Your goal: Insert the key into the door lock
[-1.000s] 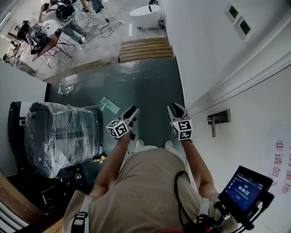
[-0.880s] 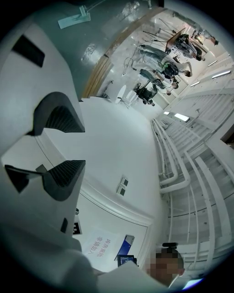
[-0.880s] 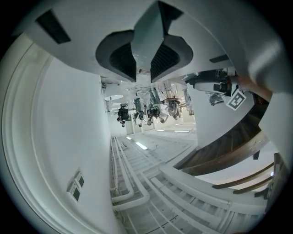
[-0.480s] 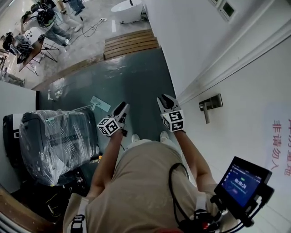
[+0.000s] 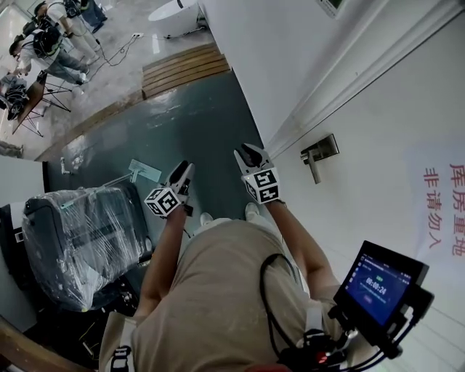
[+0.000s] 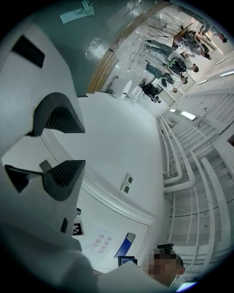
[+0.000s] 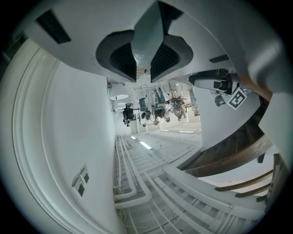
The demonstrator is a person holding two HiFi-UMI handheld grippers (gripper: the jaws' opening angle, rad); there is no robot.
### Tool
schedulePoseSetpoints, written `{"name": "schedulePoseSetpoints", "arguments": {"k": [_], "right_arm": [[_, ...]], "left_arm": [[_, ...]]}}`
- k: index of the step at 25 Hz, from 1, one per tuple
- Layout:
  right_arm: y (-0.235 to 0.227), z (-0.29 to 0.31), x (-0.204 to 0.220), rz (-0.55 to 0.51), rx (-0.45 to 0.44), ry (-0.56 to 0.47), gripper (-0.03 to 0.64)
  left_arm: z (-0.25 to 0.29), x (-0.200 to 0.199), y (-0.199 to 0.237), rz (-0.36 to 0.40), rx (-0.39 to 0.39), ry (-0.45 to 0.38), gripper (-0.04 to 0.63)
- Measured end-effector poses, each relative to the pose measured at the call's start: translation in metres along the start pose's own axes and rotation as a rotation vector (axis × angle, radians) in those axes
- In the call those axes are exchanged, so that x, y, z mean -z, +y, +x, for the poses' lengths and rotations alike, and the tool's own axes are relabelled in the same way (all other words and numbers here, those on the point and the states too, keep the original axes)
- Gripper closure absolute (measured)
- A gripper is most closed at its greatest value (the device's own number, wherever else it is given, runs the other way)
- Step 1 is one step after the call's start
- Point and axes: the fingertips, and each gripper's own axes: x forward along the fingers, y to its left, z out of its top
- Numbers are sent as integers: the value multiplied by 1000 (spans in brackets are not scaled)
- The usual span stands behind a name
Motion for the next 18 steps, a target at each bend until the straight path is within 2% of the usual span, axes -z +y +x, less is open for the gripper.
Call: {"name": "schedulePoseSetpoints", "arguments": {"k": [18], "right_arm": [[-21, -24, 1, 18, 116, -9, 529]], "left_arm": [[32, 11, -14, 42, 83, 116, 402]]}}
